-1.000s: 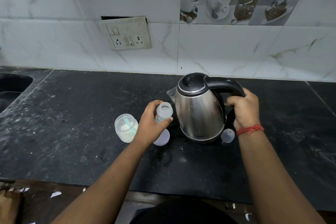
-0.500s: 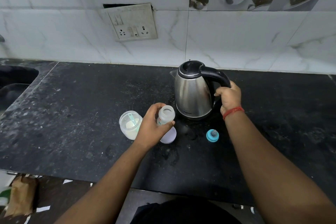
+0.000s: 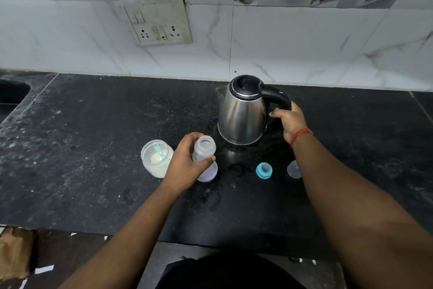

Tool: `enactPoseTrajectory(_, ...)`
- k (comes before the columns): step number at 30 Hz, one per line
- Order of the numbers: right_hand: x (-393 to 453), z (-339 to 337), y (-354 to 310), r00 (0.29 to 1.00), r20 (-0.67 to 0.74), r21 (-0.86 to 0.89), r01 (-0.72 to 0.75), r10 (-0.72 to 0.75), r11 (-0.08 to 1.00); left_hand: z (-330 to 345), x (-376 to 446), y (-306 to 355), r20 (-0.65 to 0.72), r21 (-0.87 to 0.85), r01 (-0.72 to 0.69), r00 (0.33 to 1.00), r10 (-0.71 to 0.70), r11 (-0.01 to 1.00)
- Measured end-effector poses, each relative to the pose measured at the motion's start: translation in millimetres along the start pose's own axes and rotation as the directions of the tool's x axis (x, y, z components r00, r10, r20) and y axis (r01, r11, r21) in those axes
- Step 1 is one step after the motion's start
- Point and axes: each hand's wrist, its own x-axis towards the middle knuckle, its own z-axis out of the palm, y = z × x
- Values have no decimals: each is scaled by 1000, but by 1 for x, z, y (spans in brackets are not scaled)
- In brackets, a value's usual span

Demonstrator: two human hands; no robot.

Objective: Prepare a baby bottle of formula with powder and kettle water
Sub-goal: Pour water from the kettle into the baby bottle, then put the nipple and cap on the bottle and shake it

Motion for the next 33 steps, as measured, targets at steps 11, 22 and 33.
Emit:
enactPoseTrajectory(11,-90,-20,34,891,-92,-623,297,-445,723,18,-1,-2,48,1,-5,999,5,1000)
enactPoseTrajectory(22,-141,-18,99,971,217,-764,231,-98,603,41,-6,-2,117,32,-22,993,18,999)
enactPoseTrajectory(33,-137,-15,79,964,198,-633,265,-178,727,46,-7,-2,145,64,-60,988,50,996)
